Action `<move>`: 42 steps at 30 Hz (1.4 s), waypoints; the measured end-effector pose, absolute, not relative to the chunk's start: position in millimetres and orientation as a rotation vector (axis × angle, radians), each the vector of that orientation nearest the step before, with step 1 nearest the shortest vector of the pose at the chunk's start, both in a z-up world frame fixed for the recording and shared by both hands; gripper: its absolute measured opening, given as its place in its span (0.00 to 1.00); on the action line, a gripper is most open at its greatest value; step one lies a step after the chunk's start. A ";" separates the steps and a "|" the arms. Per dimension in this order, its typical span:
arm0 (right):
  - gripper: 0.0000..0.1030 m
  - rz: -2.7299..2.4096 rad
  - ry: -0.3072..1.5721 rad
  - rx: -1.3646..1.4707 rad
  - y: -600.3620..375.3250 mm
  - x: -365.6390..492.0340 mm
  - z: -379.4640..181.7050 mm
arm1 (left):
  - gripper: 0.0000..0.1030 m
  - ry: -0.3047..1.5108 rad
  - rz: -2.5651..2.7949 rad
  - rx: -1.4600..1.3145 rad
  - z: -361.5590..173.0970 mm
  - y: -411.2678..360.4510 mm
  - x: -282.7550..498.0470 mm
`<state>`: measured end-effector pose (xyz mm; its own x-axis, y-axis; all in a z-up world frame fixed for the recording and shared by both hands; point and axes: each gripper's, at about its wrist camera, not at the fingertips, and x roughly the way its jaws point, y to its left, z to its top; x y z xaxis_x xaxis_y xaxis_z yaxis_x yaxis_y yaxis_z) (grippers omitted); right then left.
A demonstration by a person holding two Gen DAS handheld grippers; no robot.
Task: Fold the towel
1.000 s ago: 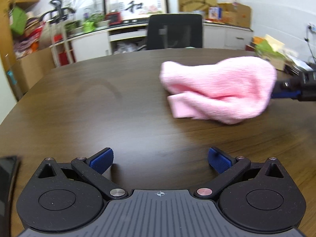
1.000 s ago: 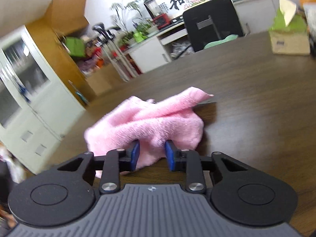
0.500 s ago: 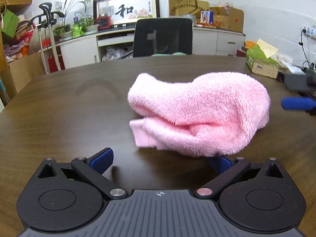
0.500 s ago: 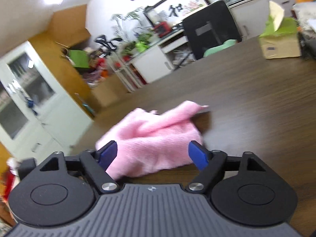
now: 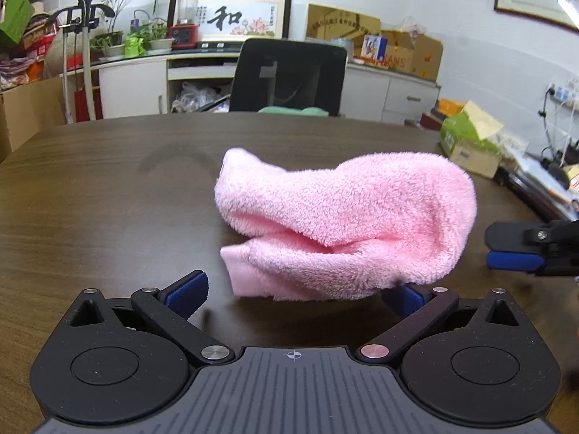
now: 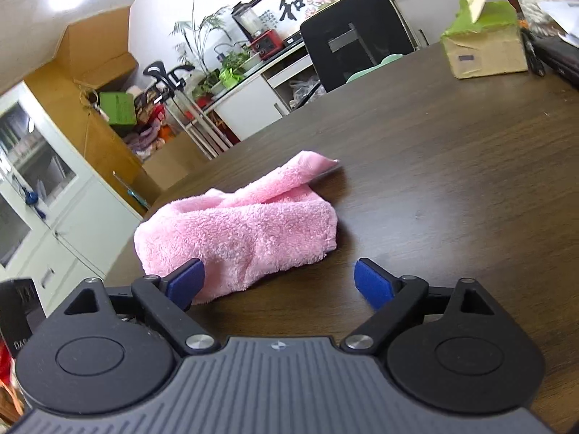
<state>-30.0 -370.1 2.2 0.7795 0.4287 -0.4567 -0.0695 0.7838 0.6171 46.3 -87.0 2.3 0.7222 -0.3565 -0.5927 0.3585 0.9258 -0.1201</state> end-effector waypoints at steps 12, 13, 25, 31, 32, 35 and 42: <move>0.98 0.433 0.486 0.624 -359.4 -24.7 26.1 | 1.00 0.687 -0.374 -0.082 14.0 -62.7 54.8; 0.98 0.440 0.497 0.637 -358.2 -18.4 26.9 | 1.00 0.692 -0.365 -0.086 13.5 -60.9 56.5; 1.00 0.526 0.620 0.514 -309.8 15.7 24.1 | 1.00 0.745 -0.302 -0.034 -2.1 -56.7 65.1; 0.99 0.504 0.676 0.474 -300.5 10.9 14.4 | 1.00 0.711 -0.264 0.078 -9.6 -71.2 56.1; 0.99 0.502 0.676 0.460 -298.6 10.0 14.8 | 1.00 0.708 -0.258 0.088 -10.3 -73.1 54.9; 0.99 0.497 0.676 0.418 -292.0 5.8 17.1 | 1.00 0.703 -0.244 0.105 -11.3 -77.8 51.6; 0.99 0.485 0.675 0.346 -282.5 -0.7 17.8 | 1.00 0.706 -0.236 0.104 -10.1 -83.2 51.9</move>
